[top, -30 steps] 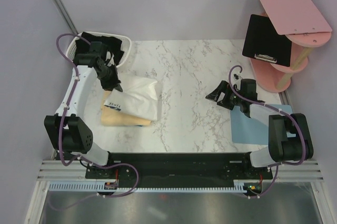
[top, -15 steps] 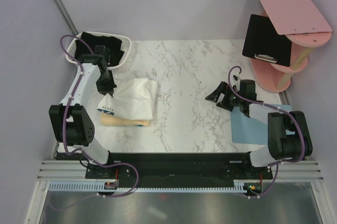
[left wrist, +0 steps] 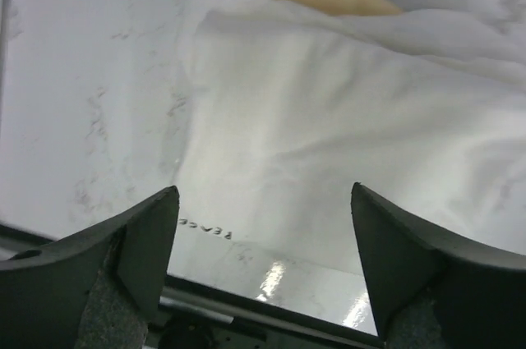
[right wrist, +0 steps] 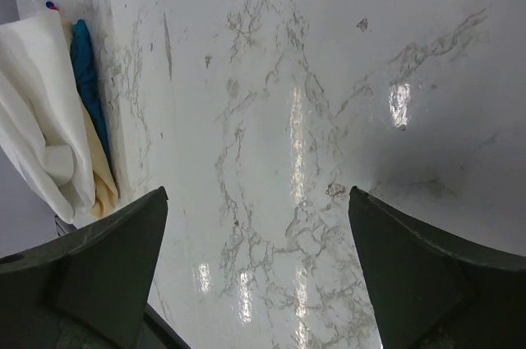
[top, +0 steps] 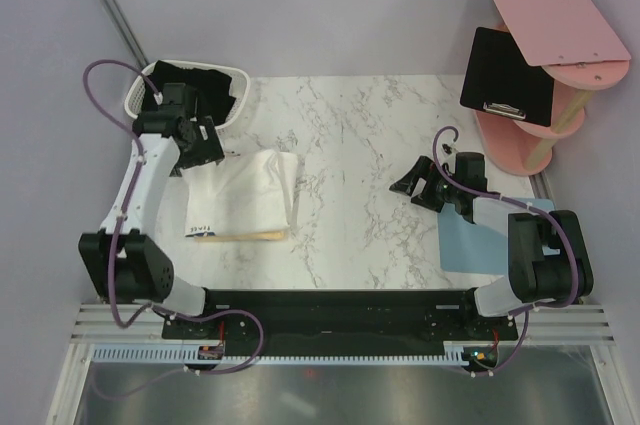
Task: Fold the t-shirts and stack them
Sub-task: Put the neatly folded tshirt into the corner of the board with the left arm
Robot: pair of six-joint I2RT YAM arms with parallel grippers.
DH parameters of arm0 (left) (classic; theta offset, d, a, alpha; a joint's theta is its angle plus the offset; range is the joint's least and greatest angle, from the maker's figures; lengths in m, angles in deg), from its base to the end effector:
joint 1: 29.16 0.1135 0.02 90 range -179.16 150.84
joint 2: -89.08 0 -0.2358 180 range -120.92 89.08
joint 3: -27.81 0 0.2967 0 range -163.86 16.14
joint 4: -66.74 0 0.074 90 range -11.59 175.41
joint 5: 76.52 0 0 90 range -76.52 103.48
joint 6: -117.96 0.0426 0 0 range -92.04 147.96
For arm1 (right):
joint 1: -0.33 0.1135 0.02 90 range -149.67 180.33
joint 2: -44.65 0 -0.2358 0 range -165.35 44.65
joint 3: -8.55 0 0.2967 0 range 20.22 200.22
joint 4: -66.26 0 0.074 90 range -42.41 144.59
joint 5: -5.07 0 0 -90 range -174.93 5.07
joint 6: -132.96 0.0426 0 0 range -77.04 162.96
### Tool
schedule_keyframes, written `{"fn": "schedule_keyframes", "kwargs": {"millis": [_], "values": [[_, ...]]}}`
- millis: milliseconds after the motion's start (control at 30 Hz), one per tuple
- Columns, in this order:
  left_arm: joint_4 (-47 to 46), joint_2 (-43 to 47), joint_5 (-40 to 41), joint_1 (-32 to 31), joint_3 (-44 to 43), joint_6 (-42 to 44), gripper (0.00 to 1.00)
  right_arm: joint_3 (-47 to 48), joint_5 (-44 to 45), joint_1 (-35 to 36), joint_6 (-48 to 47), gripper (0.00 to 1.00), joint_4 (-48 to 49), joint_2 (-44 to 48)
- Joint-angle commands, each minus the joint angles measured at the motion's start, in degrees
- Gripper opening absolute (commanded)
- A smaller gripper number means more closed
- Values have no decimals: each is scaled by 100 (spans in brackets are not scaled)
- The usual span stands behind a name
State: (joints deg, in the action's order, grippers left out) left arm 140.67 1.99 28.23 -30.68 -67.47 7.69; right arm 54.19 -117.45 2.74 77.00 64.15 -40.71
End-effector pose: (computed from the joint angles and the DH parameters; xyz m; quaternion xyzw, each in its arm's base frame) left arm 0.3492 0.0016 0.2862 -0.1846 0.9522 0.0838 0.2284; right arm 0.3098 0.0360 0.0856 0.1289 0.8744 0.3653 0.2922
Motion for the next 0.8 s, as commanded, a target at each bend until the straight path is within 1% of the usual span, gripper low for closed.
{"fn": "schedule_keyframes", "kwargs": {"millis": [0, 33, 67, 100, 133, 167, 200, 233, 267, 300, 367, 400, 533, 700, 767], "values": [[-1337, 1097, -2451, -41, 608, -10, 73, -102, -27, -4, -108, 98, 239, 46], [-1592, 1176, -2902, -41, 1018, -99, 20, -102, -27, -4, -100, 98, 239, 46], [-2151, 1238, -3342, -50, 1240, -213, 2, -102, -27, -4, -108, 98, 239, 37], [-2522, 1256, -4286, -50, 1495, -545, 2, -102, -27, -4, -100, 98, 239, 37], [-2909, 1230, -4774, -50, 1993, -705, 2, -102, -27, -4, -108, 98, 248, 37], [-3791, 1142, -5127, -59, 2242, -924, 2, -93, -36, -4, -117, 98, 248, 29], [-4218, 1081, -5722, -68, 2505, -1413, 2, -93, -36, -13, -117, 98, 239, 28], [-4683, 1010, -5963, -68, 2899, -1618, 2, -93, -36, -4, -108, 98, 239, 20], [-5132, 923, -6174, -77, 3103, -1864, 2, -93, -36, -4, -117, 98, 230, 37], [-6015, 748, -6542, -77, 3271, -2301, 2, -93, -45, -4, -126, 98, 230, 29], [-6750, 527, -6790, -129, 3614, -2656, 2, -93, -45, -4, -135, 98, 221, 28], [-7371, 300, -6983, -147, 3685, -2892, 2, -93, -45, -4, -152, 98, 213, 20], [-8507, -210, -7301, -208, 4010, -3465, 2, -93, -36, -4, -179, 98, 204, -24], [-8862, -914, -7275, -261, 4125, -3668, 2, -102, -45, -4, -214, 98, 221, -95], [-9073, -1344, -7336, -305, 4151, -3738, 2, -93, -36, -13, -223, 98, 204, -121]]}}
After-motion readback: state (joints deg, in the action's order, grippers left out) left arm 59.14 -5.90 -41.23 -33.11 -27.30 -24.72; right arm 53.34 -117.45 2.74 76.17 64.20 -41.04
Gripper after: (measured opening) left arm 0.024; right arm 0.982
